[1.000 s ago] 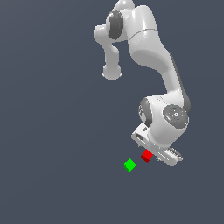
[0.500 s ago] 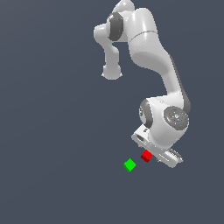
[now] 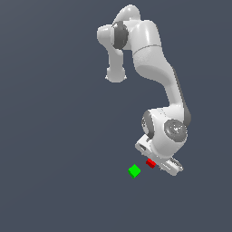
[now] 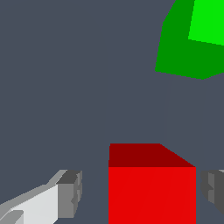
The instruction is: Stack the red cube on top of the green cube.
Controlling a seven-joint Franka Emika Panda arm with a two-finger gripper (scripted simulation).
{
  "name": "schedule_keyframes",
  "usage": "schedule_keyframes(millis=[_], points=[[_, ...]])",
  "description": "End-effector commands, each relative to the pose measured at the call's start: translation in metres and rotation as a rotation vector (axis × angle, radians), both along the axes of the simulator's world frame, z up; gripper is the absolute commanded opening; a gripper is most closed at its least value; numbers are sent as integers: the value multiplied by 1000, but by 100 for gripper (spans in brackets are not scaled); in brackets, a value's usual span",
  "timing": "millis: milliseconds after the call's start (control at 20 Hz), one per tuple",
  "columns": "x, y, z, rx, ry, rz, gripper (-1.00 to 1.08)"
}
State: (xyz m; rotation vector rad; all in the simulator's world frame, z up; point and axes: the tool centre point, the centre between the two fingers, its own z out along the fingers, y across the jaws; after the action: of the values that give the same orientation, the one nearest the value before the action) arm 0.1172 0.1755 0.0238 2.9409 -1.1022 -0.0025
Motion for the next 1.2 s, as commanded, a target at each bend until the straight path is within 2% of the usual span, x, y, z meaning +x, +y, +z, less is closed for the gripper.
schedule_keyframes(millis=[0, 200, 250, 850, 1150], points=[[1, 0, -5, 0, -2, 0, 100], [2, 0, -4, 0, -2, 0, 100], [2, 0, -4, 0, -2, 0, -100], [2, 0, -3, 0, -1, 0, -100], [1, 0, 14, 0, -1, 0, -100]])
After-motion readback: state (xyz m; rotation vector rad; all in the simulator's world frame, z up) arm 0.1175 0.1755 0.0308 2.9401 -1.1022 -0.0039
